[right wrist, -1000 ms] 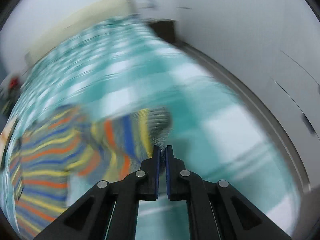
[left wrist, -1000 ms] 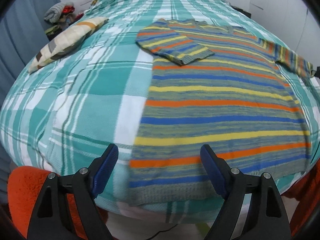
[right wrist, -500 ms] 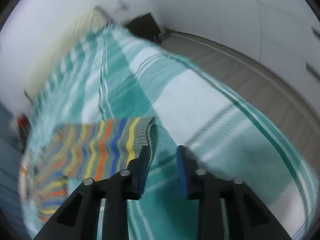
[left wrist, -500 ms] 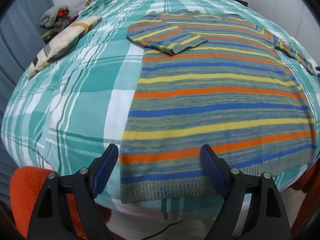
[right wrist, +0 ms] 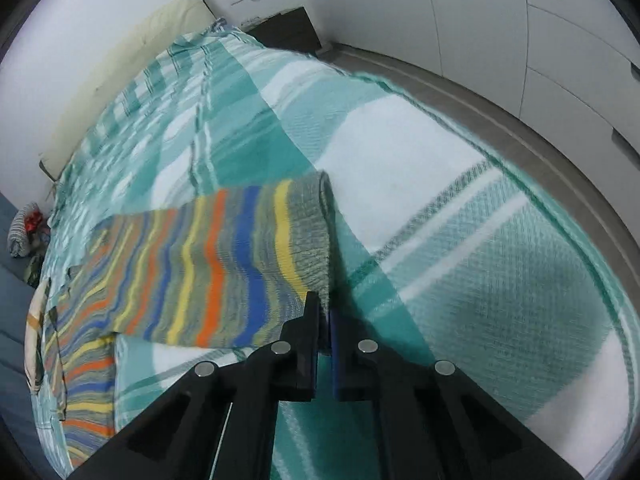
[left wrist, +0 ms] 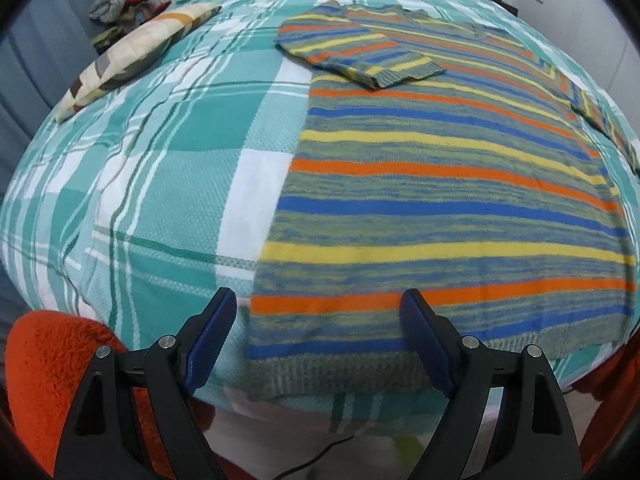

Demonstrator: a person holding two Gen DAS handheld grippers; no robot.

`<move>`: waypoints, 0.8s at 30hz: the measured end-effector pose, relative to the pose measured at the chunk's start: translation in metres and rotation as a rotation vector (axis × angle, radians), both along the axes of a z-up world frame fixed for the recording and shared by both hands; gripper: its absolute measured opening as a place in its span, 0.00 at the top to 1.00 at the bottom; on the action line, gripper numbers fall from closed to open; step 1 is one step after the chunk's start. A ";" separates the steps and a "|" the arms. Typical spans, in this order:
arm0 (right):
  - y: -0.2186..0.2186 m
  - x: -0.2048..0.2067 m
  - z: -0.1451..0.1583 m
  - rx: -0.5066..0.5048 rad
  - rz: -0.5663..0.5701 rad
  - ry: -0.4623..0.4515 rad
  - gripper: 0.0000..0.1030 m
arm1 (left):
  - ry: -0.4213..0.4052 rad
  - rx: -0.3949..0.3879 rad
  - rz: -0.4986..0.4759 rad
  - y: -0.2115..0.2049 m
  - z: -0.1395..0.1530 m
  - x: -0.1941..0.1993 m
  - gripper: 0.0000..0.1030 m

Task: Fold small clothes
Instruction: 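Grasp the sleeve cuff with the right tool and pull it straight outward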

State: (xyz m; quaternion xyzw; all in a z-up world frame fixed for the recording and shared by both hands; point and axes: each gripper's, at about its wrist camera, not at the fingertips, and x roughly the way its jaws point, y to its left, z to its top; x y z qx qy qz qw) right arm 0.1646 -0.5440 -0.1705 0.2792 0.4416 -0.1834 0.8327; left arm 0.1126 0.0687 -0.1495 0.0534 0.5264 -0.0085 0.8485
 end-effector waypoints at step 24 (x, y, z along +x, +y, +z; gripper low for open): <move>0.146 -0.116 0.079 -0.226 0.302 -0.228 0.28 | -0.094 0.252 -0.538 -0.093 -0.008 0.178 0.44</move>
